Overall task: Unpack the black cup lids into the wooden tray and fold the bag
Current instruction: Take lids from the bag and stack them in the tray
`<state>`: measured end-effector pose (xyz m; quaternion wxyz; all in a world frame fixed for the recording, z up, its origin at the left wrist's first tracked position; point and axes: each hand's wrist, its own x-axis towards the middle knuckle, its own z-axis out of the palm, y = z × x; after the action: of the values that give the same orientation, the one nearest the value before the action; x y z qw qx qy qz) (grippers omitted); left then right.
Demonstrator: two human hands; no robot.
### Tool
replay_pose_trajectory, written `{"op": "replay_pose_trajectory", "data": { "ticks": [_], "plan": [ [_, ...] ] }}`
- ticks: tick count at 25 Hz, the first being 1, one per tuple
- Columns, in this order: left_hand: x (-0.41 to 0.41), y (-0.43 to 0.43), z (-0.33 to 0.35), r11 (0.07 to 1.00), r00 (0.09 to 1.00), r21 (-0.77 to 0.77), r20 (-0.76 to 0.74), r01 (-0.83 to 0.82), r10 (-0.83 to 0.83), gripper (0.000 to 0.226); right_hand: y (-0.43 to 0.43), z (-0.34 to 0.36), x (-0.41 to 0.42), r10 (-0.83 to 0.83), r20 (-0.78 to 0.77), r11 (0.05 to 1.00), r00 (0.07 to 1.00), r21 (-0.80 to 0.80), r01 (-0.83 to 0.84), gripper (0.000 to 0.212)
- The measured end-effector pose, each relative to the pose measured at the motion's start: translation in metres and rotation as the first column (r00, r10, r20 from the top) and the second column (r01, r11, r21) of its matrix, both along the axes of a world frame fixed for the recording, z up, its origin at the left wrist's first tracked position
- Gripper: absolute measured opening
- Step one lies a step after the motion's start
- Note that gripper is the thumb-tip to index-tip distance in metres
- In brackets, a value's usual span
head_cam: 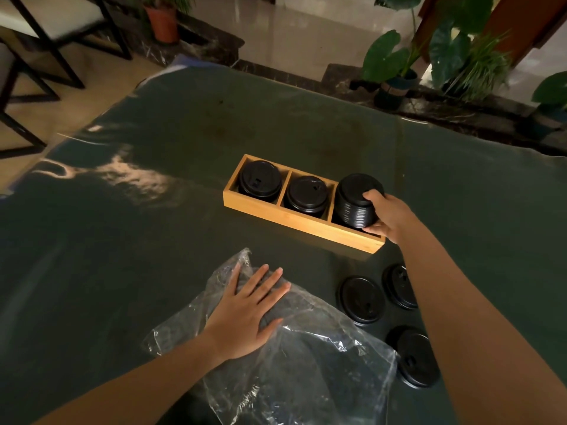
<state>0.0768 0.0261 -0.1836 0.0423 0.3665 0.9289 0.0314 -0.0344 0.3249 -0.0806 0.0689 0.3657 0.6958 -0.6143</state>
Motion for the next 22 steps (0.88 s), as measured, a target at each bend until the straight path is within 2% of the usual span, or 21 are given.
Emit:
{"op": "replay_pose_trajectory", "data": {
  "ticks": [4,6,8,10,11,13,15,16,18,19,22],
  "plan": [
    [0.000,0.000,-0.001,1.000,1.000,-0.011,0.005,-0.016,0.016,0.063,0.003,0.000,-0.005,0.107,0.147,0.958,0.983,0.248,-0.141,0.050],
    [0.000,0.000,-0.001,1.000,1.000,-0.016,0.009,-0.015,0.015,0.063,0.003,-0.002,-0.007,0.161,0.227,0.879,0.960,0.408,-0.244,0.061],
    [-0.001,0.000,-0.001,1.000,1.000,-0.019,0.011,-0.011,0.011,0.063,0.004,-0.004,-0.006,0.180,0.336,0.760,0.924,0.549,-0.348,0.071],
    [0.000,0.000,-0.002,1.000,1.000,-0.021,0.013,-0.011,0.011,0.063,0.005,-0.006,-0.001,0.173,0.407,0.706,0.897,0.583,-0.401,0.079],
    [0.000,0.000,-0.002,1.000,1.000,-0.026,0.016,-0.013,0.013,0.062,0.004,-0.005,0.002,0.165,0.401,0.699,0.901,0.597,-0.394,0.080],
    [0.001,0.000,-0.001,0.999,1.000,-0.033,0.019,-0.012,0.013,0.063,0.000,-0.004,0.007,0.179,0.268,0.639,0.947,0.700,-0.319,0.073],
    [0.002,0.000,-0.001,0.999,1.000,-0.034,0.021,-0.010,0.010,0.063,-0.004,-0.003,0.011,0.312,0.090,0.485,0.946,0.841,-0.240,0.055],
    [0.003,0.000,0.000,0.999,0.999,-0.038,0.030,-0.010,0.011,0.062,-0.007,-0.005,0.012,0.392,0.063,0.397,0.918,0.889,-0.230,0.045],
    [0.004,0.000,0.001,0.999,0.999,-0.050,0.049,-0.007,0.009,0.062,-0.009,-0.012,0.013,0.476,0.105,0.264,0.873,0.930,-0.256,0.036],
    [0.004,0.001,0.003,0.998,0.998,-0.057,0.057,-0.001,0.005,0.062,-0.008,-0.016,0.014,0.476,0.125,0.241,0.871,0.933,-0.266,0.034],
    [0.002,0.003,0.010,0.996,0.998,-0.084,0.060,0.009,-0.004,0.062,-0.007,-0.025,0.018,0.448,0.083,0.279,0.890,0.933,-0.228,0.032]
  ]
}}
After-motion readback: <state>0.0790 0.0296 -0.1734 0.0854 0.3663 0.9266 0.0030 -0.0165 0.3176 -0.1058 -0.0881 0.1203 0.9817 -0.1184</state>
